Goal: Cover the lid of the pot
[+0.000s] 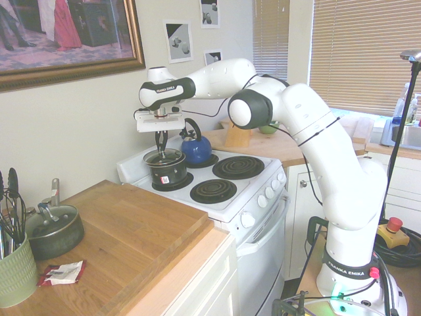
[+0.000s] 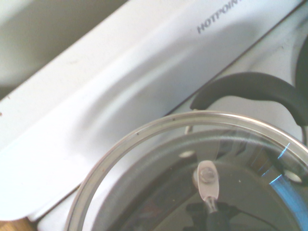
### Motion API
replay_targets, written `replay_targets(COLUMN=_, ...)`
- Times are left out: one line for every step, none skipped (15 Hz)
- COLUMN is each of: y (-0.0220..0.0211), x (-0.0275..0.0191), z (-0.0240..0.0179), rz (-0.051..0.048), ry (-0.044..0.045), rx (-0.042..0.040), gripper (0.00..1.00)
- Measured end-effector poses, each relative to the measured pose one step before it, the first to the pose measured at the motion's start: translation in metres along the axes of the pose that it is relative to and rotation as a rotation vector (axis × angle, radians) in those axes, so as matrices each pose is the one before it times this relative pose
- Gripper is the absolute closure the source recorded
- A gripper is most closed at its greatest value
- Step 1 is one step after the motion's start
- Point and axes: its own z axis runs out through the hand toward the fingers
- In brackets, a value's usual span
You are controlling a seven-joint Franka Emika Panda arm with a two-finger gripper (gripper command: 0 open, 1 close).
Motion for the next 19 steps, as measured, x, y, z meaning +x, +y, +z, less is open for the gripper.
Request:
replay_targets(y=0.00319, x=-0.00064, z=0.00054, rz=-0.00280, ry=0.00487, rx=-0.00597, gripper=1.00)
replay_targets(y=0.00290, x=-0.00092, z=0.00023, rz=-0.00324, ry=0.00596, rx=0.00001, gripper=1.00)
replay_targets(y=0.00307, x=-0.00170, z=0.00203, rz=-0.00382, ry=0.00355, rx=-0.00464, gripper=1.00)
replay_targets(y=0.00122, x=-0.00221, z=0.00057, rz=-0.00612, ry=0.00773, rx=0.00408, gripper=1.00)
replay_targets(y=0.00086, x=-0.00200, z=0.00006, rz=-0.00661, ry=0.00954, rx=0.00306, gripper=1.00)
replay_targets(y=0.00001, x=-0.00281, z=0.00060, rz=-0.00599, ry=0.00680, rx=0.00266, gripper=1.00)
replay_targets(y=0.00009, x=-0.00136, z=-0.00003, rz=-0.00230, ry=0.00575, rx=0.00395, gripper=1.00)
replay_targets(y=0.00037, x=-0.00078, z=-0.00003, rz=-0.00123, ry=0.00409, rx=0.00253, gripper=0.00)
replay_targets(y=0.00017, x=-0.00077, z=0.00003, rz=-0.00098, ry=0.00196, rx=0.00091, gripper=0.00)
replay_targets(y=0.00007, x=-0.00012, z=0.00000, rz=-0.00013, ry=0.00018, rx=0.00041, gripper=0.00)
replay_targets(y=0.00011, x=0.00011, z=-0.00016, rz=0.00019, ry=0.00020, rx=0.00021, gripper=0.00)
replay_targets(y=0.00026, x=0.00041, z=0.00011, rz=0.00063, ry=0.00051, rx=-0.00001, gripper=0.00)
replay_targets(y=0.00048, x=-0.00003, z=0.00001, rz=0.00018, ry=-0.00003, rx=0.00118, gripper=0.00)
replay_targets(y=0.00064, x=-0.00157, z=-0.00037, rz=-0.00134, ry=-0.00105, rx=0.00312, gripper=0.00)
replay_targets(y=0.00124, x=-0.00268, z=-0.00060, rz=-0.00302, ry=-0.00172, rx=-0.00140, gripper=0.00)
replay_targets(y=0.00176, x=-0.00382, z=-0.00089, rz=-0.00441, ry=-0.00277, rx=-0.00299, gripper=0.00)
replay_targets(y=0.00245, x=-0.00406, z=-0.00114, rz=-0.00441, ry=-0.00331, rx=-0.00423, gripper=0.00)
replay_targets(y=0.00274, x=-0.00310, z=-0.00115, rz=-0.00297, ry=-0.00294, rx=-0.00385, gripper=0.00)
replay_targets(y=0.00303, x=-0.00255, z=-0.00156, rz=-0.00109, ry=-0.00341, rx=-0.00320, gripper=0.00)
